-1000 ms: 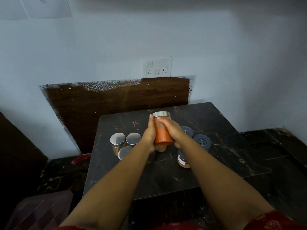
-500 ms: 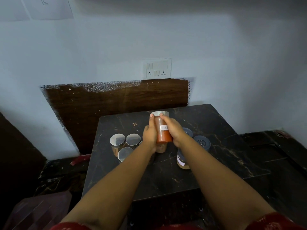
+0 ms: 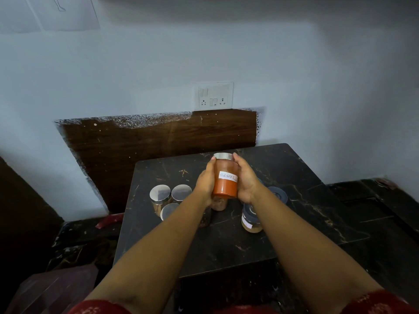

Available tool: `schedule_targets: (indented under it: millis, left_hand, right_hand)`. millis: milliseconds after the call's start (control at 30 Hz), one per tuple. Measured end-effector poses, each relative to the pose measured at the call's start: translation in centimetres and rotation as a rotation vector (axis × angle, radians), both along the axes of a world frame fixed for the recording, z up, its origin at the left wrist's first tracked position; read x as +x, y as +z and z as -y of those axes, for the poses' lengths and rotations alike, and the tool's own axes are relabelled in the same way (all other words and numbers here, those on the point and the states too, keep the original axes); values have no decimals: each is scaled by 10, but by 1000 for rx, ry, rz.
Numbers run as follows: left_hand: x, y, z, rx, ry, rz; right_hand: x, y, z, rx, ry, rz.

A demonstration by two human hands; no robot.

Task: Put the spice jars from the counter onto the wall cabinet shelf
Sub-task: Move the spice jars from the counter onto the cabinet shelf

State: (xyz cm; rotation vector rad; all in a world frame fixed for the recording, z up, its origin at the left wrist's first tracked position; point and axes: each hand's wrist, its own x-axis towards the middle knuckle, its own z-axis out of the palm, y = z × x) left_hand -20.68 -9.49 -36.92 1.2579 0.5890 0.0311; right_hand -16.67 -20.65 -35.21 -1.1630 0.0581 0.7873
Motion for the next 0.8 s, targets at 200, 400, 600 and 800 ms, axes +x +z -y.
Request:
schedule_targets:
  millis: [200, 400, 600, 800]
  left_hand:
    - [-4, 5, -3, -168, -49, 44]
    - [-3, 6, -1, -238, -29, 17]
    - [-3, 6, 0, -282, -30, 38]
    - [1, 0, -16, -209, 105, 40]
  right_hand:
    - [7, 5, 7, 53, 23, -37]
    - [6, 6, 6, 18, 11, -39]
    - [5, 6, 5, 4, -1, -42]
    - [6, -2, -6, -6, 141, -63]
